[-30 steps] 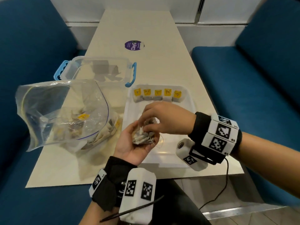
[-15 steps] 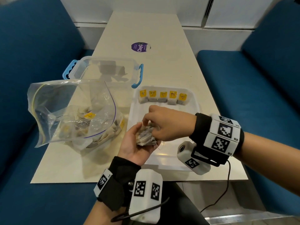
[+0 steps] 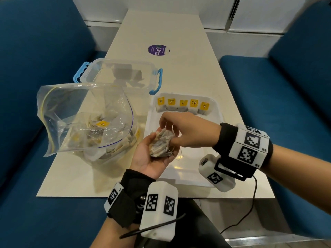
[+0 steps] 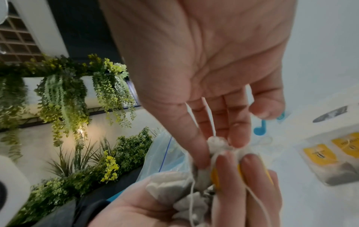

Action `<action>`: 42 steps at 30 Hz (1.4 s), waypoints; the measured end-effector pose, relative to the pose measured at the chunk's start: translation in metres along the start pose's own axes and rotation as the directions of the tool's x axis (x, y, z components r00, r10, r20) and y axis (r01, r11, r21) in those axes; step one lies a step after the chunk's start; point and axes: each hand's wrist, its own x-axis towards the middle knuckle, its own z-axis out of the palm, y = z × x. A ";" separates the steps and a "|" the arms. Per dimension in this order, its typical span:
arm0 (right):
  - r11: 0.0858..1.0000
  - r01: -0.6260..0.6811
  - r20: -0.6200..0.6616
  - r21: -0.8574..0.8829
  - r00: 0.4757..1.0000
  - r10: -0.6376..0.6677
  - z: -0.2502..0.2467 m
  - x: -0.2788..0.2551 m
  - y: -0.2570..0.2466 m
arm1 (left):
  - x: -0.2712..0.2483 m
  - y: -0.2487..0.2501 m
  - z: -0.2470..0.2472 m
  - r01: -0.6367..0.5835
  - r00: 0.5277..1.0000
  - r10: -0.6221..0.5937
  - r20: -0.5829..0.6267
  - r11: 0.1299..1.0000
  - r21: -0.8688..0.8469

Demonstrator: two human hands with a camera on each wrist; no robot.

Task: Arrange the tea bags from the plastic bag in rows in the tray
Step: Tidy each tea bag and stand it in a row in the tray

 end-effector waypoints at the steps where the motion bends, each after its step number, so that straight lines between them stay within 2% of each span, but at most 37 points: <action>1: 1.000 0.007 -0.021 0.002 1.000 -0.007 0.000 0.000 0.000 | 0.001 0.001 0.000 0.003 1.000 -0.003 0.006 1.000 -0.008; 6: 0.999 0.041 -0.064 -0.022 0.997 -0.043 -0.002 0.001 0.000 | 0.002 0.004 -0.001 0.023 0.999 -0.022 0.037 1.000 -0.021; 10: 1.000 0.017 -0.060 -0.003 0.998 -0.017 -0.005 0.005 0.002 | 0.002 0.004 -0.001 0.032 0.998 -0.027 0.058 0.996 -0.085; 15: 0.999 0.030 -0.046 0.028 0.998 -0.029 -0.009 0.008 0.006 | 0.002 0.005 0.000 0.041 0.998 -0.039 0.045 0.997 -0.063; 19: 0.999 0.041 -0.092 0.029 0.995 -0.038 -0.007 0.009 0.005 | 0.001 0.003 0.003 0.068 0.996 -0.063 0.060 0.995 -0.078; 24: 0.989 0.130 0.006 -0.068 0.992 -0.130 -0.002 0.007 0.003 | 0.002 0.005 0.002 0.049 0.997 -0.047 0.054 0.998 -0.029; 28: 0.977 0.209 -0.112 -0.039 0.971 -0.212 0.000 0.002 0.000 | 0.002 0.005 0.004 0.033 0.998 -0.032 0.049 0.999 -0.022; 30: 0.970 0.240 -0.114 -0.046 0.963 -0.244 -0.002 0.000 0.001 | 0.002 0.006 0.004 0.029 0.999 -0.028 0.043 0.999 -0.032; 34: 0.976 0.190 0.036 -0.107 0.982 -0.187 -0.003 -0.003 0.007 | 0.003 0.007 0.002 0.037 0.998 -0.035 0.057 0.999 -0.036; 42: 0.989 0.150 -0.109 -0.010 0.983 -0.150 -0.004 -0.003 0.014 | 0.007 0.005 0.005 0.020 0.997 -0.013 0.071 0.995 -0.095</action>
